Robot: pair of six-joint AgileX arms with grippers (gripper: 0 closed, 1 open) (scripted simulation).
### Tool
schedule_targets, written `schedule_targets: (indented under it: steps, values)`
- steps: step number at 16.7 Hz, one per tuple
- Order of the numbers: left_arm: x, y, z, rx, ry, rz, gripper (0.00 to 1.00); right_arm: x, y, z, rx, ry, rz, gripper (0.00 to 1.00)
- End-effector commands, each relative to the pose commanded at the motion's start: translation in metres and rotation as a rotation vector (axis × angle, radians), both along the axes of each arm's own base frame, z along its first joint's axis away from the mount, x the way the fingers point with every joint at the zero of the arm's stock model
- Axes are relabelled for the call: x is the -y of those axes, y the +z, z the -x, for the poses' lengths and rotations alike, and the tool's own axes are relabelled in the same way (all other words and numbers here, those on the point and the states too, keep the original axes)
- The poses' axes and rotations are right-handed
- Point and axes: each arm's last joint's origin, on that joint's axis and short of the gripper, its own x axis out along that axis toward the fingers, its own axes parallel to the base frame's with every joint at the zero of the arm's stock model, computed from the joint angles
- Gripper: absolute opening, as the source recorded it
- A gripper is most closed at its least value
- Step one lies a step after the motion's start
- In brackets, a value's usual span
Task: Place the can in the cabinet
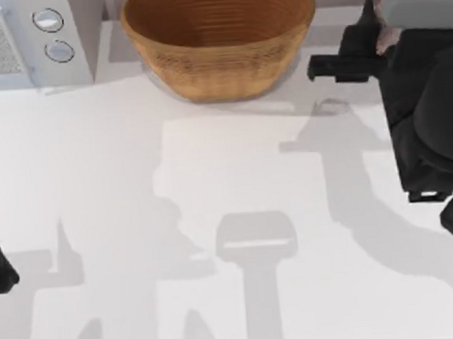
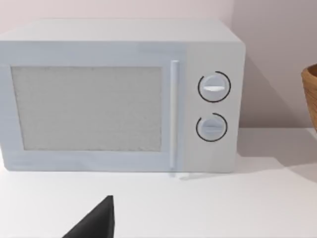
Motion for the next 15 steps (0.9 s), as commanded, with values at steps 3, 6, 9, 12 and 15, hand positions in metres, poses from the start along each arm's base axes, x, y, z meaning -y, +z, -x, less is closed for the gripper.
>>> schedule_targets:
  steps: [3, 6, 9, 12, 15]
  values:
    - [0.0, 0.0, 0.0, 0.0, 0.0, 0.0, 1.0, 0.05, 0.014, 0.019, -0.014, -0.004, 0.02, 0.0]
    - [0.0, 0.0, 0.0, 0.0, 0.0, 0.0, 1.0, 0.096, 0.012, 0.049, -0.043, -0.003, 0.036, 0.0]
    - [0.0, 0.0, 0.0, 0.0, 0.0, 0.0, 1.0, 0.131, -0.003, 0.082, -0.073, 0.001, 0.044, 0.0]
    - [0.0, 0.0, 0.0, 0.0, 0.0, 0.0, 1.0, 0.154, -0.024, 0.111, -0.087, 0.011, 0.045, 0.0]
    - [0.0, 0.0, 0.0, 0.0, 0.0, 0.0, 1.0, 0.166, -0.047, 0.131, -0.084, 0.024, 0.046, 0.0]
